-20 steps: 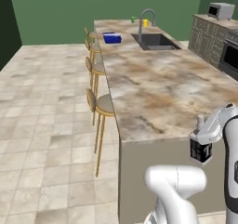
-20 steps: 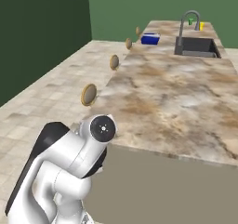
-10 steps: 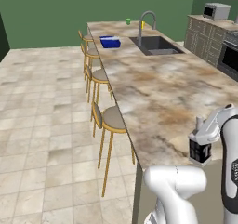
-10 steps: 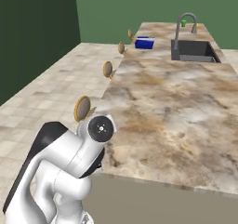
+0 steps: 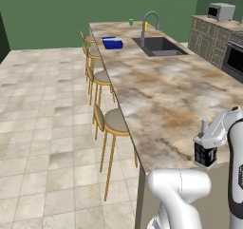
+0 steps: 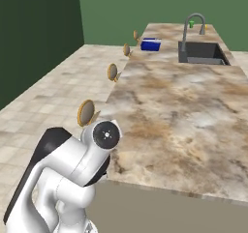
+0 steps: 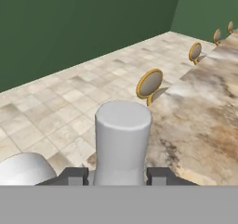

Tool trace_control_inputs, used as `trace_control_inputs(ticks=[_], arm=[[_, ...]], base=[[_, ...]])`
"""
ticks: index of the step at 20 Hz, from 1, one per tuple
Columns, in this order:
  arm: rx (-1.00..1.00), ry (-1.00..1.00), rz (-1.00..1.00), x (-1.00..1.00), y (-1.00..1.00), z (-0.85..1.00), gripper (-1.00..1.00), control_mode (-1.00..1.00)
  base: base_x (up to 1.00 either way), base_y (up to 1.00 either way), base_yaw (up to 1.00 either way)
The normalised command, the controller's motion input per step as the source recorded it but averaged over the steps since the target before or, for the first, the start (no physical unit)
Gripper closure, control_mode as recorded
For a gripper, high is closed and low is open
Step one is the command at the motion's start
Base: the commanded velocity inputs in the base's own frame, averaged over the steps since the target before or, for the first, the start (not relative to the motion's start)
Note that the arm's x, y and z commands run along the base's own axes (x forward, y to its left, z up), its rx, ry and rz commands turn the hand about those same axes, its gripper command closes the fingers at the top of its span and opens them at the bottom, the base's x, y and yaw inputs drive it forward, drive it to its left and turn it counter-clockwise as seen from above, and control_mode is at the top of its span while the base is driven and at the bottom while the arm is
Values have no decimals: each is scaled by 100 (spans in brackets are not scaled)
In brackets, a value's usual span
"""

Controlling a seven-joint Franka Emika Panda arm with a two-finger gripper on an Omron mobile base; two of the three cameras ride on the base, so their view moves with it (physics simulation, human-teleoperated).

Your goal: Place the drinks on the dining counter in a tight cluster.

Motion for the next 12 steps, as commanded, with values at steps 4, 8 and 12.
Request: trace_control_inputs(ticks=[4, 8, 12], arm=[[0, 0, 0, 0, 0, 0, 100, 100], [0, 4, 0, 21, 1, 0, 100, -100], [-7, 37, 0, 95, 7, 35, 100, -100]], base=[[0, 0, 0], [0, 0, 0], [0, 0, 0]])
